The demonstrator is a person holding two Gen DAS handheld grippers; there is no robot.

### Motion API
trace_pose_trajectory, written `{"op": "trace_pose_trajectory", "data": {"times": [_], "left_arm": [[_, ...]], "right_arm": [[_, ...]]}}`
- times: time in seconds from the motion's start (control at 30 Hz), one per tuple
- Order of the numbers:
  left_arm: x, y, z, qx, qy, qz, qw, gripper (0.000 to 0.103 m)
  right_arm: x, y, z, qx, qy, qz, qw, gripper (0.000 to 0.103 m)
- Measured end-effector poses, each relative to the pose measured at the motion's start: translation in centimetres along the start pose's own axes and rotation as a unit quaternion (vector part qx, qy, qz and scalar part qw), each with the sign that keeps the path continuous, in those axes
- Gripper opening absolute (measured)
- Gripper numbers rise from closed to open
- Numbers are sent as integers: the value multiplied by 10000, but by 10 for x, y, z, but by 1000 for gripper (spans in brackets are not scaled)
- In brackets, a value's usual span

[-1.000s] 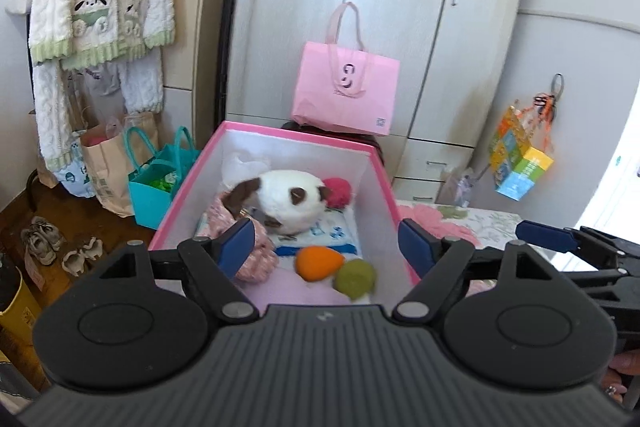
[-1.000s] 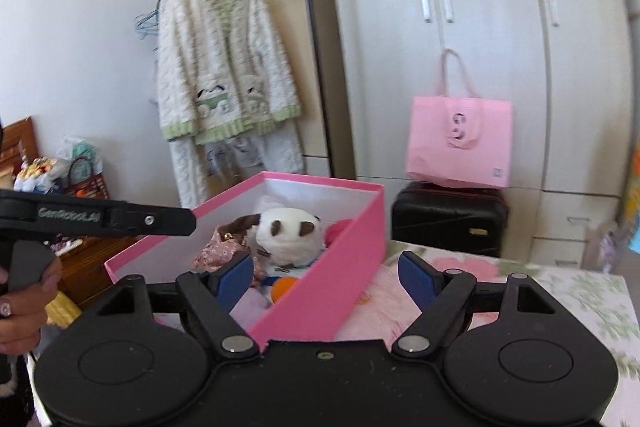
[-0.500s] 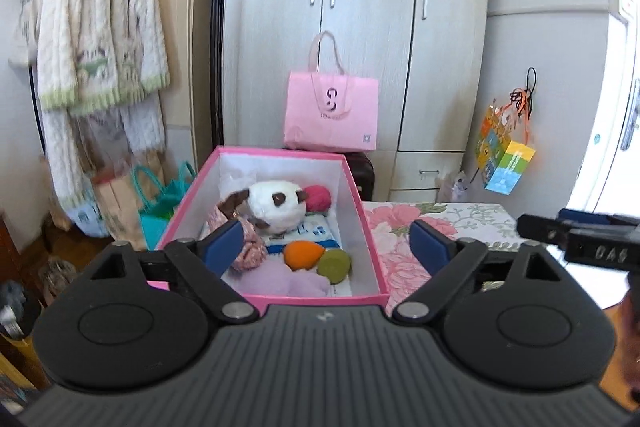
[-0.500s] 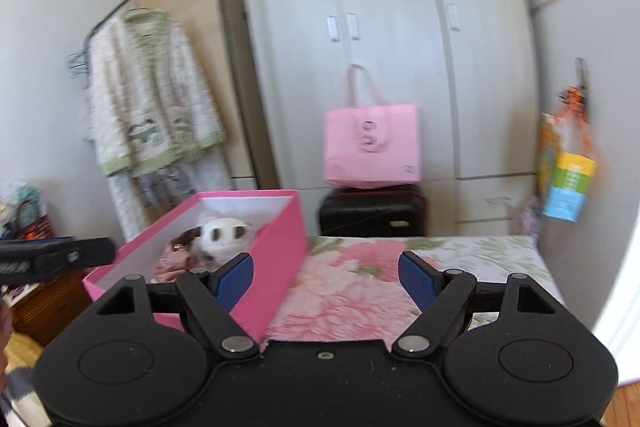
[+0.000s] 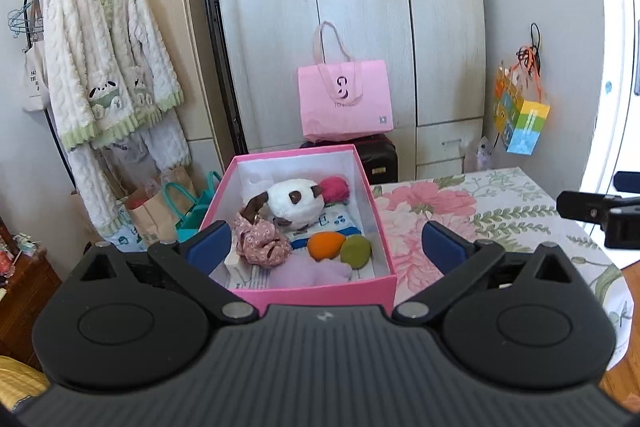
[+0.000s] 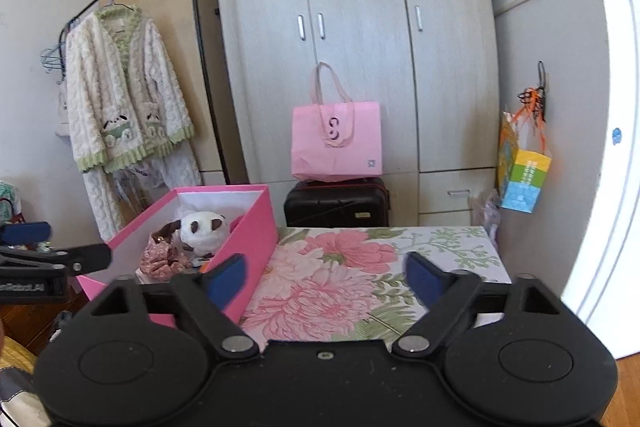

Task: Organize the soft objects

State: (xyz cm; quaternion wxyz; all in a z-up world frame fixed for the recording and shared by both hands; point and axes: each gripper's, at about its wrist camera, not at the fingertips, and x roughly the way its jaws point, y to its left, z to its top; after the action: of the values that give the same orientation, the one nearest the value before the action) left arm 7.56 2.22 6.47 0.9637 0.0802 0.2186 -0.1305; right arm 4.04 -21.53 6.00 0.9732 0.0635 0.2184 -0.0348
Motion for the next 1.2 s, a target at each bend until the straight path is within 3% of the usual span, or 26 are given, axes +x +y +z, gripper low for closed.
{"op": "trace_pose_trajectory", "data": {"times": [0.17, 0.33, 0.6, 0.9, 1.2], "left_arm": [[-5, 2, 1, -250, 248, 420, 9985, 103], [-13, 5, -6, -200, 140, 262, 9994, 103], [-6, -3, -18, -181, 232, 193, 9994, 103], [2, -10, -27, -68, 248, 221, 9994, 103], [4, -15, -35, -9, 309, 240, 9992, 103]], "right_arm": [[-1, 9, 2, -299, 473, -272, 9981, 103], [-17, 9, -2, -107, 283, -188, 9994, 103], [-36, 23, -12, -568, 13, -140, 9983, 103], [-30, 34, -26, -784, 101, 47, 9969, 103], [-24, 31, -30, -631, 217, -410, 9969, 103]]}}
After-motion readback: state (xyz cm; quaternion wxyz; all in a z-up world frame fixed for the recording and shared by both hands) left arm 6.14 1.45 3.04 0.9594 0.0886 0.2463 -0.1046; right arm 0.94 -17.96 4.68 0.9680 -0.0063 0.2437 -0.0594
